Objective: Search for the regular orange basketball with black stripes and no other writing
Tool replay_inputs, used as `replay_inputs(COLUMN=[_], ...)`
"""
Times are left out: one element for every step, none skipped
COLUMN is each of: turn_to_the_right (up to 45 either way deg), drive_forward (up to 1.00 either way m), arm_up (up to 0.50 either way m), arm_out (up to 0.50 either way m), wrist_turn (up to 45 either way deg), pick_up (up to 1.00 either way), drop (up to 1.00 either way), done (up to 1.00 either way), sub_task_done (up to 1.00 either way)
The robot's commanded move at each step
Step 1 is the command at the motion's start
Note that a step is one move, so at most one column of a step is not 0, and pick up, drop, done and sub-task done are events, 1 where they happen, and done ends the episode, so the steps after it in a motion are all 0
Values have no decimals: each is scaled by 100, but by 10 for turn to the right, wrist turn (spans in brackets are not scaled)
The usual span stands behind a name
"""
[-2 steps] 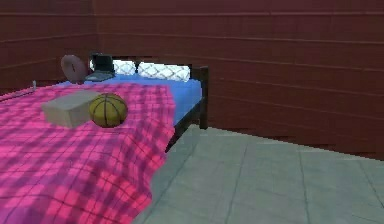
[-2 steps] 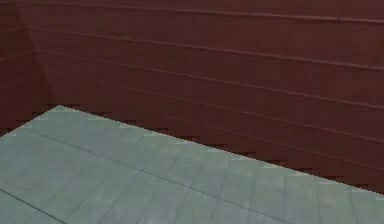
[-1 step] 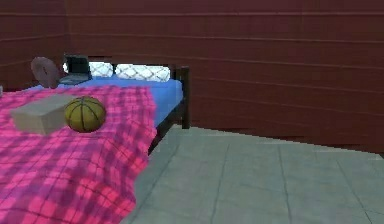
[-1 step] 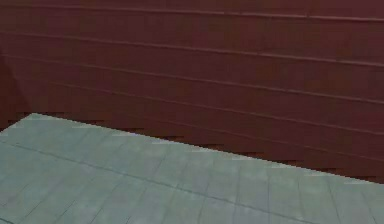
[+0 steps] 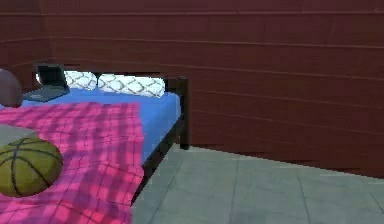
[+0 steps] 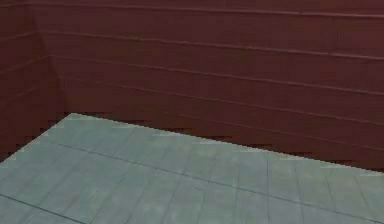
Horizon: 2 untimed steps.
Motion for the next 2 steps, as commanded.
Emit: replay_inputs(turn_to_the_right=[-420,0], drive_forward=[0,0], arm_up=[0,0], arm_out=[0,0], wrist_turn=[0,0], pick_up=[0,0], drop=[0,0], done=[0,100], sub_task_done=[0,0])
